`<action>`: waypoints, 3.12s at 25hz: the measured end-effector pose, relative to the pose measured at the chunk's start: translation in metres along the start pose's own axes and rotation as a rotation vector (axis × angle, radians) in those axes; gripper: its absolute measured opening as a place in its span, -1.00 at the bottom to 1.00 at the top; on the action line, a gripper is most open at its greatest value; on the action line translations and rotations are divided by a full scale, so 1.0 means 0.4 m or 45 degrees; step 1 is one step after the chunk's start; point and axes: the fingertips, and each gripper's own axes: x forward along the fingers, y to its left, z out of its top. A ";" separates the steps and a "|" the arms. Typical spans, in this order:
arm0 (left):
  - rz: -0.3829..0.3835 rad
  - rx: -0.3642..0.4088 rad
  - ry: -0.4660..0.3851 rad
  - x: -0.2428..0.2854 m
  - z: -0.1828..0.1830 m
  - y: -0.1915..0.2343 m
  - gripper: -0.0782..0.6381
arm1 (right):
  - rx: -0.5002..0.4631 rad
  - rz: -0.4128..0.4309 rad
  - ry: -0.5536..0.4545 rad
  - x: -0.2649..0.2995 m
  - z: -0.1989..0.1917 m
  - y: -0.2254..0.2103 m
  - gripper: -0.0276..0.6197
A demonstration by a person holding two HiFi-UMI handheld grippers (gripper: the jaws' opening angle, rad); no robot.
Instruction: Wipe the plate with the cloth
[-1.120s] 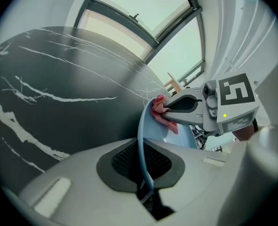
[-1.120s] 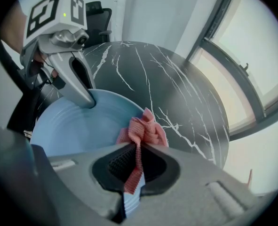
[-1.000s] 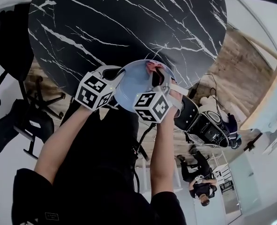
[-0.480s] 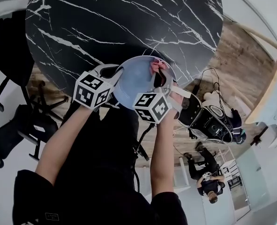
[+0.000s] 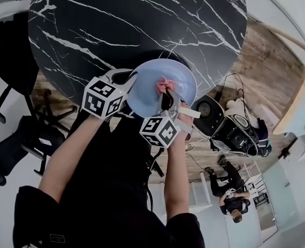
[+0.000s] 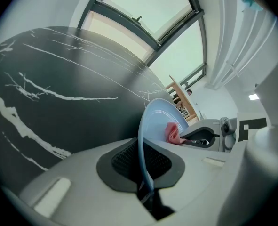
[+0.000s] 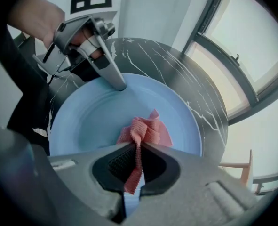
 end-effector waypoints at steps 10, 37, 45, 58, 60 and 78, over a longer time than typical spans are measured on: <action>-0.016 0.002 0.009 0.000 -0.001 0.000 -0.73 | -0.024 0.082 0.045 -0.027 -0.039 0.114 -0.88; -0.021 0.034 0.021 0.002 -0.002 -0.002 -0.73 | 0.022 0.261 0.110 -0.056 -0.136 0.189 -0.88; -0.008 0.030 0.025 0.003 -0.002 -0.001 -0.73 | 0.064 0.234 0.170 -0.044 -0.173 0.112 -0.87; 0.058 0.056 0.008 0.003 -0.003 0.001 -0.71 | 0.040 0.104 0.141 0.021 -0.103 -0.115 -0.87; 0.060 0.047 0.009 0.004 -0.005 -0.002 -0.71 | 0.020 0.101 0.134 0.028 -0.086 -0.138 -0.87; 0.142 -0.015 0.009 0.000 -0.016 -0.002 -0.69 | -0.128 0.060 -0.077 0.053 0.054 -0.170 -0.88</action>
